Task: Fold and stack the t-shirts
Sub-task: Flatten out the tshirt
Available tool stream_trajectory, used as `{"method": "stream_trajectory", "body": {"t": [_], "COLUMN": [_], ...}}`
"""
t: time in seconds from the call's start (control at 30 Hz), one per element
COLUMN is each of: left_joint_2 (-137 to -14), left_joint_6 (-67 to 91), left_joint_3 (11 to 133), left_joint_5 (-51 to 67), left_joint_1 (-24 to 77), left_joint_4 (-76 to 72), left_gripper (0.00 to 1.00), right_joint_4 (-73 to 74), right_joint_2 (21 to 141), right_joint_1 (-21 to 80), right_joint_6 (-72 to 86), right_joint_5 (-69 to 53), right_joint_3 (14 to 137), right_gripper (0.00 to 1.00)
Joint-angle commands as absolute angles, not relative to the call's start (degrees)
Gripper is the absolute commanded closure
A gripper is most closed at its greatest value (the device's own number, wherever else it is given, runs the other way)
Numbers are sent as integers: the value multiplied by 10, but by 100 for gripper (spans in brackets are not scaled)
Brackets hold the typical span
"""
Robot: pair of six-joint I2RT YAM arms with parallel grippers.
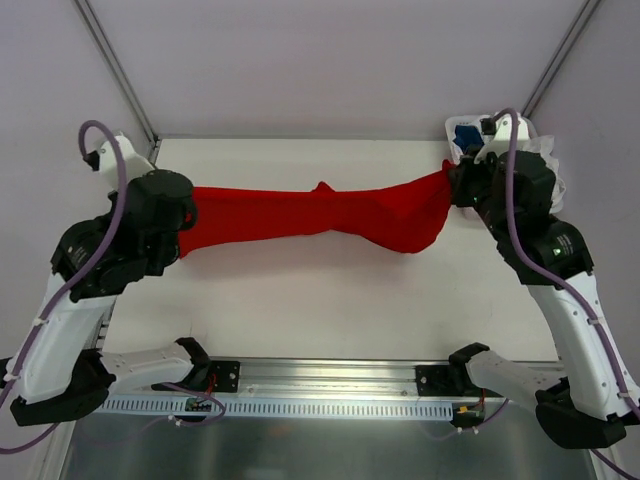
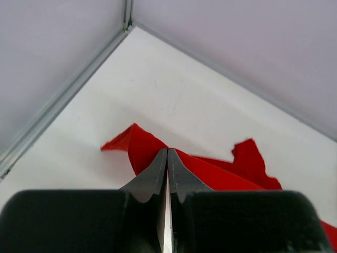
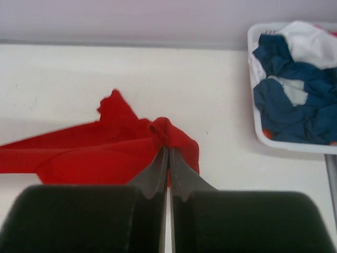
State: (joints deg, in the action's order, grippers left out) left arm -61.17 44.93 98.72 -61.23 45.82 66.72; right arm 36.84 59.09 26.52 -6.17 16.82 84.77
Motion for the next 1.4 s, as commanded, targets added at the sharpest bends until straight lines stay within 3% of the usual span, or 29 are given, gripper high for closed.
{"method": "stream_trajectory", "body": {"t": [0.0,0.5,0.63,0.8,1.13,1.37], "left_joint_2": [-594,-584,-608,-646,-831,-907], "left_joint_6": [383,213,126,-68,-73,-46], "left_joint_3": [1038,1126,1108,1062,1254,1338], "left_joint_5": [-686,-719,-715,-658,-524,-464], "left_joint_1": [466,466,466,451,360,280], "left_joint_4": [679,561,455,183,181,193], "left_gripper": [100,100,100,100,100,100], "right_joint_4": [379,402,390,379,396,374], "right_joint_2": [585,618,656,732,908,975], "right_joint_1": [269,269,269,269,265,237], "right_joint_6": [-93,-105,-112,-131,-159,-173], "right_joint_5": [200,207,206,204,186,185], "right_joint_3": [916,1039,1054,1105,1316,1400], "right_gripper": [100,100,100,100,100,100]}}
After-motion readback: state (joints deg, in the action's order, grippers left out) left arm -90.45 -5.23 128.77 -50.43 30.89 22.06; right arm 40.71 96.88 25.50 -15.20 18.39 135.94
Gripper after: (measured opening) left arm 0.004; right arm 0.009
